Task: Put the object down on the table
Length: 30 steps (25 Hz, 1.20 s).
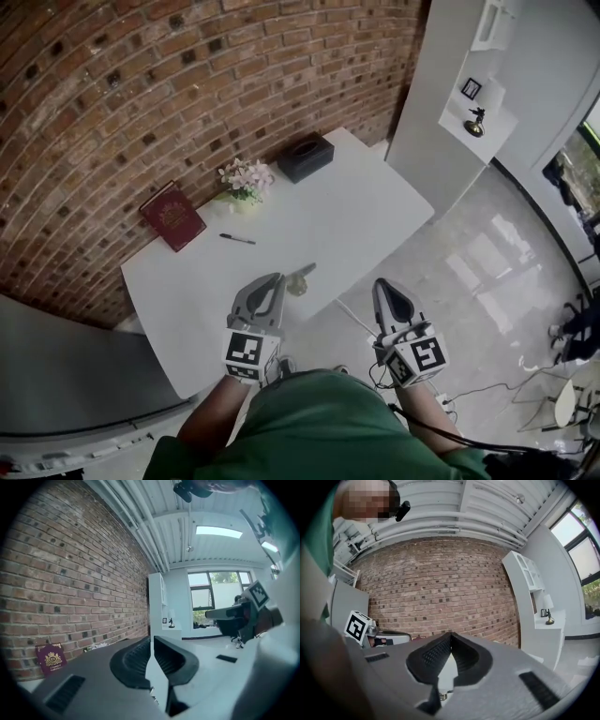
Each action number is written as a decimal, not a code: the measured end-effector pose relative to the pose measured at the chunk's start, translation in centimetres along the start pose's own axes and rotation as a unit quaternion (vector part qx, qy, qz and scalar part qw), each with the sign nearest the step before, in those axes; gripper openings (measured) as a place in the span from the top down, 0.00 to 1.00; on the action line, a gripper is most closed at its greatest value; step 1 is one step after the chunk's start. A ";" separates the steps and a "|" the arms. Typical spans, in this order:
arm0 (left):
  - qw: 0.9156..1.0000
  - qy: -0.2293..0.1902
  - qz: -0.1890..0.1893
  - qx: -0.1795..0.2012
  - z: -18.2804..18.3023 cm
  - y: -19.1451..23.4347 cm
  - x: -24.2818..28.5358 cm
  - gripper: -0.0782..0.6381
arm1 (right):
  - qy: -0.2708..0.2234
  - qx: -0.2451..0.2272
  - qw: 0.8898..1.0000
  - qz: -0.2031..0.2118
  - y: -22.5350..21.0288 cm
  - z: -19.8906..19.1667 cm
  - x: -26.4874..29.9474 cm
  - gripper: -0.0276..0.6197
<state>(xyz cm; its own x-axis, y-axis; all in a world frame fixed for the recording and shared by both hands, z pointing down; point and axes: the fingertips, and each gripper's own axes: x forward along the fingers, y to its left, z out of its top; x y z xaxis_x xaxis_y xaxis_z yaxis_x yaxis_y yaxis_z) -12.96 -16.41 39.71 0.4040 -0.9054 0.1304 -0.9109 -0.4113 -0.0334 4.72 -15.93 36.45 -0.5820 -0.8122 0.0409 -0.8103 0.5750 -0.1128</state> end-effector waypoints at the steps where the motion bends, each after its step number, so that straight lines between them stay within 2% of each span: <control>1: 1.000 0.000 0.002 -0.002 0.1 0.1 0.0 0.86 | -0.004 -0.006 1.000 -0.001 0.0 0.2 -0.1 0.95; 10: 1.000 -0.008 -0.006 -0.010 0.7 -0.3 0.6 0.86 | -0.012 -0.012 1.000 -0.011 -0.3 0.8 -0.9 0.95; 22: 1.000 0.014 -0.012 -0.012 -0.3 -0.5 1.0 0.86 | 0.004 -0.020 1.000 0.000 -0.1 -0.2 -0.3 0.95; 30: 1.000 0.025 -0.010 -0.010 -1.3 0.0 1.2 0.86 | 0.008 -0.016 1.000 -0.008 -0.4 -0.4 -0.2 0.95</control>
<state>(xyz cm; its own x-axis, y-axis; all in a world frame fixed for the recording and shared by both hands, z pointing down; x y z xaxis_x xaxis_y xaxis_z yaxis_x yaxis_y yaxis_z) -12.56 -17.37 41.13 0.4177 -0.8907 0.1798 -0.9046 -0.4261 -0.0097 5.13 -15.95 36.91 -0.5701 -0.8195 0.0582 -0.8209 0.5654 -0.0801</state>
